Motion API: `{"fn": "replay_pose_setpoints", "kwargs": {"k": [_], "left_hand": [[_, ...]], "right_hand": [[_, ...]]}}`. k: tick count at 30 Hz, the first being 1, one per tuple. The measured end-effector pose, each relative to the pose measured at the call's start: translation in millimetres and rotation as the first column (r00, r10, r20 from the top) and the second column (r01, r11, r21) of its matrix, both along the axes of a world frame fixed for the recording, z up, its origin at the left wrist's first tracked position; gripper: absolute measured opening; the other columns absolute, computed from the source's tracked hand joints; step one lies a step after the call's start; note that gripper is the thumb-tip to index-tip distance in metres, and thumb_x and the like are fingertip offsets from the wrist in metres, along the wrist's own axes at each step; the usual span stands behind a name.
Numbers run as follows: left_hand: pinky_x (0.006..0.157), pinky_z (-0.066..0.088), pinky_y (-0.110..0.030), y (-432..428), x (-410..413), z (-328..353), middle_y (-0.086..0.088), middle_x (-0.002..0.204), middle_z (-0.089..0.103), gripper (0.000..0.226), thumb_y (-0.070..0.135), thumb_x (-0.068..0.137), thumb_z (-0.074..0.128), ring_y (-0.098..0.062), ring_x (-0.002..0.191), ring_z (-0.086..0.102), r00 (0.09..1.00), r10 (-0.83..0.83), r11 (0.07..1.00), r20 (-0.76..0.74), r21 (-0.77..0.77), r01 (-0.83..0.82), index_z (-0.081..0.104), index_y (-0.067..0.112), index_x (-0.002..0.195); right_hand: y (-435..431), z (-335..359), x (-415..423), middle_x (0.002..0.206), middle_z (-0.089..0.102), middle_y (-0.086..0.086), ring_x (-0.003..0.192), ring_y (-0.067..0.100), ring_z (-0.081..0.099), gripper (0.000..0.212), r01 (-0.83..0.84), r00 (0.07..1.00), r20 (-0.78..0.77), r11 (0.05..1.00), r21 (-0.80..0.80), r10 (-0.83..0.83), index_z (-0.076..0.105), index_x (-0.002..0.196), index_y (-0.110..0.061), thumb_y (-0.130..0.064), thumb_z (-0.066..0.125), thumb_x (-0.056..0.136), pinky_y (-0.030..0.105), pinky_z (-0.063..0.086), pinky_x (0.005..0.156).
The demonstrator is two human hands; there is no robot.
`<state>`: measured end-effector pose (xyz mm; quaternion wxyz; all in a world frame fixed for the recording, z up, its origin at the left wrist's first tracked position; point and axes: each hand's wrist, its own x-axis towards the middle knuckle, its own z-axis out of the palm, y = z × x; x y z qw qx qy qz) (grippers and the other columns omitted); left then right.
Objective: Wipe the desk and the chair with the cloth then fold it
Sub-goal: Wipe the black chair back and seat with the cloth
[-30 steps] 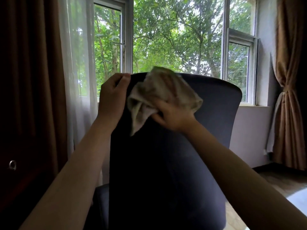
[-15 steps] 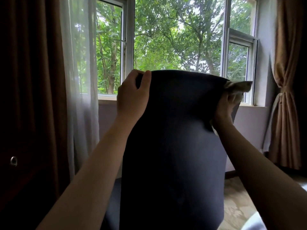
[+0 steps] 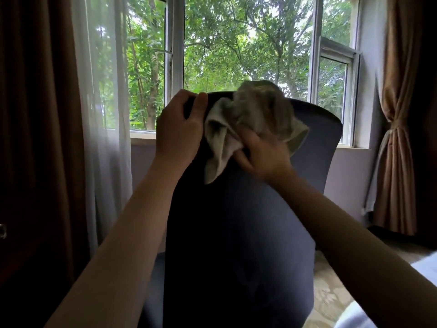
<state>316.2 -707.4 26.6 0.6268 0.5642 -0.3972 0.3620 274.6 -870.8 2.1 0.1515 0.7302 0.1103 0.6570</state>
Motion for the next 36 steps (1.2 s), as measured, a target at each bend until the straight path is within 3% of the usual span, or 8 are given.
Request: {"fn": "replay_pose_setpoints", "kwargs": {"k": [6, 8, 12, 18, 22, 26, 29, 36], "left_hand": [[0.056, 0.031, -0.011, -2, 2, -1, 0.01, 0.067, 0.049, 0.019, 0.03, 0.098, 0.046, 0.002, 0.061, 0.044, 0.999, 0.038, 0.999, 0.001, 0.001, -0.038, 0.05, 0.019, 0.083], [0.056, 0.031, -0.01, -5, 3, -2, 0.011, 0.066, 0.049, 0.02, 0.031, 0.098, 0.046, 0.004, 0.06, 0.045, 0.998, 0.064, 0.998, 0.011, -0.019, -0.064, 0.05, 0.02, 0.082], [0.057, 0.031, -0.011, -10, 4, -3, 0.012, 0.062, 0.047, 0.021, 0.033, 0.097, 0.046, 0.005, 0.059, 0.046, 0.991, 0.134, 0.99, 0.026, -0.057, -0.132, 0.05, 0.02, 0.081], [0.059, 0.035, -0.018, -8, 5, -4, 0.013, 0.064, 0.048, 0.021, 0.039, 0.095, 0.043, -0.002, 0.063, 0.045, 0.986, 0.168, 0.982, 0.005, -0.086, -0.167, 0.05, 0.023, 0.083], [0.062, 0.031, -0.024, -3, 10, -4, 0.013, 0.064, 0.047, 0.023, 0.04, 0.092, 0.043, -0.005, 0.067, 0.04, 0.989, 0.15, 0.983, 0.013, -0.112, -0.148, 0.049, 0.022, 0.081], [0.059, 0.031, -0.011, 8, 16, -2, 0.013, 0.066, 0.047, 0.023, 0.034, 0.094, 0.045, -0.003, 0.059, 0.04, 0.992, 0.115, 0.989, 0.043, -0.097, -0.11, 0.051, 0.017, 0.081], [0.057, 0.03, -0.011, 14, 21, -3, 0.011, 0.064, 0.045, 0.026, 0.028, 0.097, 0.046, 0.004, 0.058, 0.04, 0.994, 0.102, 0.992, 0.025, -0.083, -0.099, 0.047, 0.023, 0.072], [0.067, 0.034, -0.023, 27, 34, -4, 0.008, 0.066, 0.049, 0.023, 0.031, 0.097, 0.044, -0.003, 0.065, 0.043, 1.0, 0.021, 0.998, -0.015, -0.066, -0.022, 0.053, 0.019, 0.079]], "right_hand": [[-82, -4, 3, 0.151, 0.02, 0.027, 0.137, 0.041, 0.028, 0.071, -0.179, 0.982, 0.16, 0.724, 0.666, 0.096, 0.031, 0.143, 0.0, -0.043, 0.031, 0.087, 0.034, 0.027, 0.105], [-100, -10, 4, 0.156, 0.005, 0.022, 0.143, 0.035, 0.012, 0.06, -0.254, 0.966, 0.241, 0.548, 0.797, 0.097, 0.02, 0.147, -0.003, -0.033, 0.032, 0.096, 0.023, 0.01, 0.108], [-109, -10, 7, 0.159, 0.005, 0.01, 0.143, 0.034, 0.014, 0.055, -0.229, 0.973, 0.217, 0.184, 0.956, 0.084, 0.006, 0.152, -0.023, -0.036, 0.025, 0.101, 0.045, 0.009, 0.113], [-35, -13, 13, 0.153, 0.021, 0.021, 0.14, 0.037, 0.022, 0.072, -0.283, 0.959, 0.242, 0.548, 0.787, 0.147, 0.028, 0.148, -0.015, -0.048, 0.028, 0.084, 0.048, 0.019, 0.113], [27, -38, 25, 0.127, 0.051, 0.034, 0.127, 0.053, 0.032, 0.052, -0.082, 0.997, 0.022, 0.972, 0.219, 0.079, 0.05, 0.126, -0.017, -0.039, 0.044, 0.079, 0.071, 0.024, 0.099], [45, -38, 23, 0.114, 0.064, 0.019, 0.11, 0.033, 0.051, 0.039, -0.136, 0.983, -0.144, 0.98, -0.146, 0.115, 0.049, 0.116, -0.02, -0.036, 0.051, 0.081, 0.047, 0.054, 0.077], [18, -24, 20, 0.127, 0.05, 0.021, 0.119, 0.037, 0.043, 0.041, -0.102, 0.989, -0.131, 0.961, -0.258, 0.07, 0.05, 0.119, -0.023, -0.037, 0.052, 0.081, 0.044, 0.037, 0.102], [-68, -13, 5, 0.126, 0.05, 0.037, 0.109, 0.062, 0.048, 0.059, 0.08, 0.997, -0.029, 0.961, 0.265, -0.075, 0.039, 0.135, -0.017, -0.038, 0.042, 0.08, 0.065, 0.046, 0.075]]}}
